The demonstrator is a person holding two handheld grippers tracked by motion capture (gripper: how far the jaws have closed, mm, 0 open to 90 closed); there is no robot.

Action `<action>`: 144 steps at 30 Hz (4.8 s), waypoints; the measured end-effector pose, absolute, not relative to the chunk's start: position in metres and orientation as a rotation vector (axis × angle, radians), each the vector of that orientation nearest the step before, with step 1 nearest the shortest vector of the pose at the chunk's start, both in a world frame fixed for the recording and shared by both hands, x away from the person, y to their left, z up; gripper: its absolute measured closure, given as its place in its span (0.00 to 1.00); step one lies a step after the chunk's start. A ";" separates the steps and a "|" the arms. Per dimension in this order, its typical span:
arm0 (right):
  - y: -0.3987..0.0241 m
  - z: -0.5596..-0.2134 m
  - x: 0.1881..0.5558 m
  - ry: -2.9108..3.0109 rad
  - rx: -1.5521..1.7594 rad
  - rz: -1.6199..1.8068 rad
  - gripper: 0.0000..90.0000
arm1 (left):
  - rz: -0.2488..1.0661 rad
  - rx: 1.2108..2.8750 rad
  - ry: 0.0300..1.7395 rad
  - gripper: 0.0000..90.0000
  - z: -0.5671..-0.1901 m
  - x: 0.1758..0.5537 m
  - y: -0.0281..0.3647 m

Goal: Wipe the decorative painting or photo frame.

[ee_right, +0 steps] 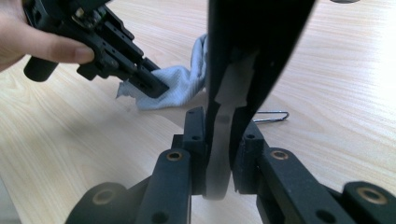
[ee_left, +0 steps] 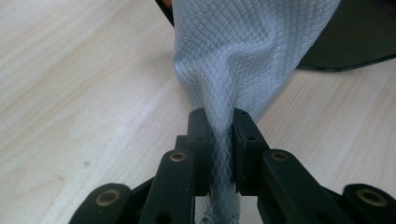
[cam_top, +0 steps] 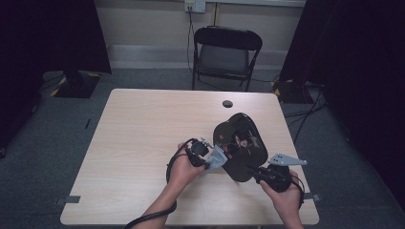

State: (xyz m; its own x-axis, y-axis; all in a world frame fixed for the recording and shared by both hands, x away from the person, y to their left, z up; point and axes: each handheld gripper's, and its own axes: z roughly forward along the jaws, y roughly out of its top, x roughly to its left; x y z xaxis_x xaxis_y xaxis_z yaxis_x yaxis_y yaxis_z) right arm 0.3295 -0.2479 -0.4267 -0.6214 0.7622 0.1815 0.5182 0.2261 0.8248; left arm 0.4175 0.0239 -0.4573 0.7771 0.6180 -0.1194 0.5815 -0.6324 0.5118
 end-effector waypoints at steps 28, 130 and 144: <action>-0.248 -0.422 0.324 2.215 1.209 1.362 0.83 | 0.197 2.322 0.856 0.89 -0.371 0.416 0.056; -0.240 -0.422 0.324 2.226 1.198 1.374 0.88 | 0.227 2.265 0.690 0.88 -0.292 0.408 0.016; -0.238 -0.421 0.324 2.224 1.200 1.374 0.88 | 0.185 2.299 0.754 0.88 -0.343 0.409 0.022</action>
